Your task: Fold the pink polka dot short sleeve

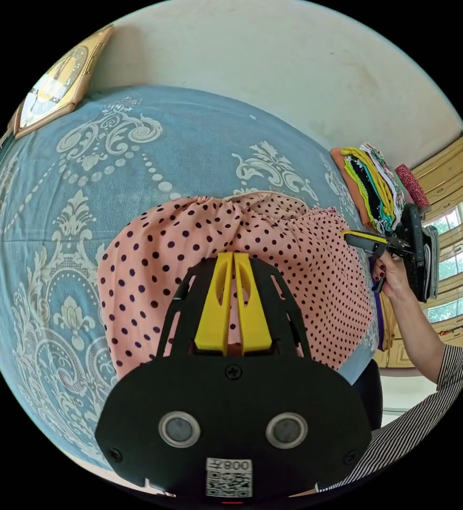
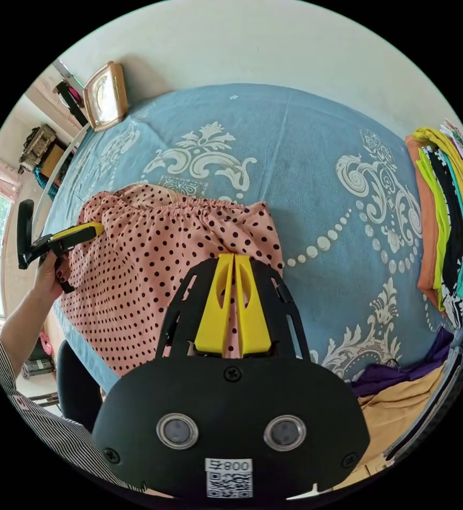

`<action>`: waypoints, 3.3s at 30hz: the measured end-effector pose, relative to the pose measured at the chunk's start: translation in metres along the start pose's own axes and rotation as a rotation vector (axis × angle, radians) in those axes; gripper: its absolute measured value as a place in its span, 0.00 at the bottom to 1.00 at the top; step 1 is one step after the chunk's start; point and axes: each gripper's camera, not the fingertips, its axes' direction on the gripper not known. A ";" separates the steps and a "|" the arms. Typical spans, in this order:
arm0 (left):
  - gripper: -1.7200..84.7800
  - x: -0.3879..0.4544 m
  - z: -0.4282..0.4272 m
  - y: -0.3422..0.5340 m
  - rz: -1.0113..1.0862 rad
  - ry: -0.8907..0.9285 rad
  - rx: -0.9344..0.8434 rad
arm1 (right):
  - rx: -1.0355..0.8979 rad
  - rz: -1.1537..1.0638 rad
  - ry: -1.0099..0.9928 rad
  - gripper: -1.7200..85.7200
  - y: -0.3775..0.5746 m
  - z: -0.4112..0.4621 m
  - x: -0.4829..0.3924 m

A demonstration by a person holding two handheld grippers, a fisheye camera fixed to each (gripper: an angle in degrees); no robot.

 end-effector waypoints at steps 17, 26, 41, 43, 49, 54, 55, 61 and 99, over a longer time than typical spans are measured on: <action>0.11 0.203 -0.013 0.048 0.270 0.360 -0.058 | 0.070 0.266 -0.407 0.04 0.250 -0.029 0.093; 0.14 0.369 0.017 0.037 0.599 0.303 -0.182 | 0.008 0.346 -0.472 0.06 0.295 0.025 0.116; 0.05 0.458 0.020 0.014 0.537 0.021 -0.081 | 0.162 0.180 -0.653 0.03 0.291 0.022 0.102; 0.04 0.435 0.010 0.009 0.414 0.109 -0.064 | 0.205 0.223 -0.621 0.03 0.288 0.027 0.115; 0.04 0.399 -0.004 0.010 0.273 0.200 -0.024 | 0.248 0.293 -0.692 0.07 0.243 0.062 0.148; 0.04 0.397 -0.002 0.019 0.290 0.224 -0.029 | 0.212 0.326 -0.705 0.10 0.184 0.096 0.155; 0.04 0.396 -0.002 0.023 0.296 0.224 -0.027 | 0.203 0.339 -0.709 0.11 0.171 0.105 0.155; 0.04 0.386 0.005 0.037 0.341 0.234 -0.045 | 0.128 0.365 -0.678 0.11 0.110 0.146 0.141; 0.03 -0.071 -0.082 0.252 -0.332 0.421 0.323 | 0.064 -0.137 -0.647 0.03 -0.275 0.177 -0.425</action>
